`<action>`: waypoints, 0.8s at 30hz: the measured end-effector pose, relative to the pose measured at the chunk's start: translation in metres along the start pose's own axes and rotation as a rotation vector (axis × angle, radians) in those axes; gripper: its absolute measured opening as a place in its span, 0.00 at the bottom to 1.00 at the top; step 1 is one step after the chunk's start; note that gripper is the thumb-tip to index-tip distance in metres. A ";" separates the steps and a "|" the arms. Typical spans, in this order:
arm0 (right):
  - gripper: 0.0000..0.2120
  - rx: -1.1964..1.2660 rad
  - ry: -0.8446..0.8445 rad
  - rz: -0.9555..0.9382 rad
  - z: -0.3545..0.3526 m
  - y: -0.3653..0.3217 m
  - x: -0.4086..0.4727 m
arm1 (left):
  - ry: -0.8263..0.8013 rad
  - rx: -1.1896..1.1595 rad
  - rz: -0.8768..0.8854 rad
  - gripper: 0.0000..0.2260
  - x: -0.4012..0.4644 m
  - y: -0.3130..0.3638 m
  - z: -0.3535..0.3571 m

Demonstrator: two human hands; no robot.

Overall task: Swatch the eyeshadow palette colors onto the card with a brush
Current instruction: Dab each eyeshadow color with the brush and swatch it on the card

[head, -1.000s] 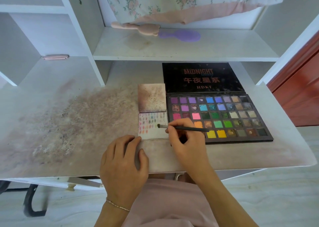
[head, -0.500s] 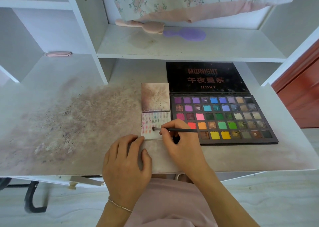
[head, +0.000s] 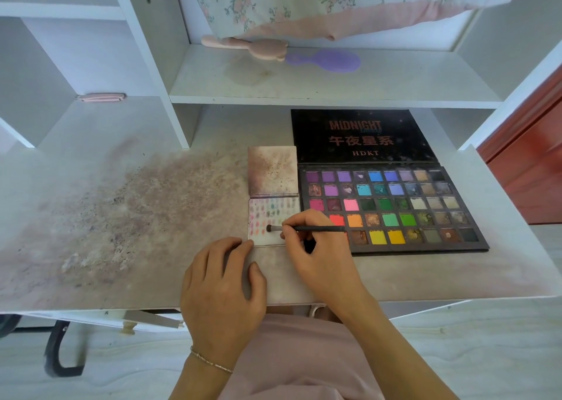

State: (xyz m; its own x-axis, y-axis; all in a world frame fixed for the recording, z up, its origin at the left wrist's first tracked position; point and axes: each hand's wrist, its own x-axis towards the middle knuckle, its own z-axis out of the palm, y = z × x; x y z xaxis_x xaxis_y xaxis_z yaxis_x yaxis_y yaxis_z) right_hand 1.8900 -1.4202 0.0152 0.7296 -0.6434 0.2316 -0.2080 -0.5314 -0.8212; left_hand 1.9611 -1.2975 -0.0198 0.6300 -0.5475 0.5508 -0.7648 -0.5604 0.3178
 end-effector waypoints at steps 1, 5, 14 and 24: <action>0.01 -0.008 0.002 -0.001 0.000 0.000 0.000 | -0.003 0.000 0.000 0.15 0.000 0.000 0.000; 0.01 0.007 -0.008 0.007 0.000 0.000 0.000 | -0.007 0.003 -0.002 0.15 0.000 0.000 -0.001; 0.01 0.020 -0.002 -0.002 0.000 0.001 0.001 | 0.003 -0.005 0.000 0.14 0.001 0.000 -0.001; 0.07 0.203 0.206 -0.038 -0.004 0.006 0.001 | -0.003 -0.007 -0.006 0.15 0.001 0.001 -0.001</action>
State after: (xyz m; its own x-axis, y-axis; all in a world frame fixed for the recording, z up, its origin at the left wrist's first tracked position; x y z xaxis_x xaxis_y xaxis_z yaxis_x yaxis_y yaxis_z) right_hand 1.8868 -1.4268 0.0128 0.5820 -0.7348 0.3484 -0.0335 -0.4498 -0.8925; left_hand 1.9607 -1.2978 -0.0184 0.6351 -0.5456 0.5468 -0.7619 -0.5592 0.3268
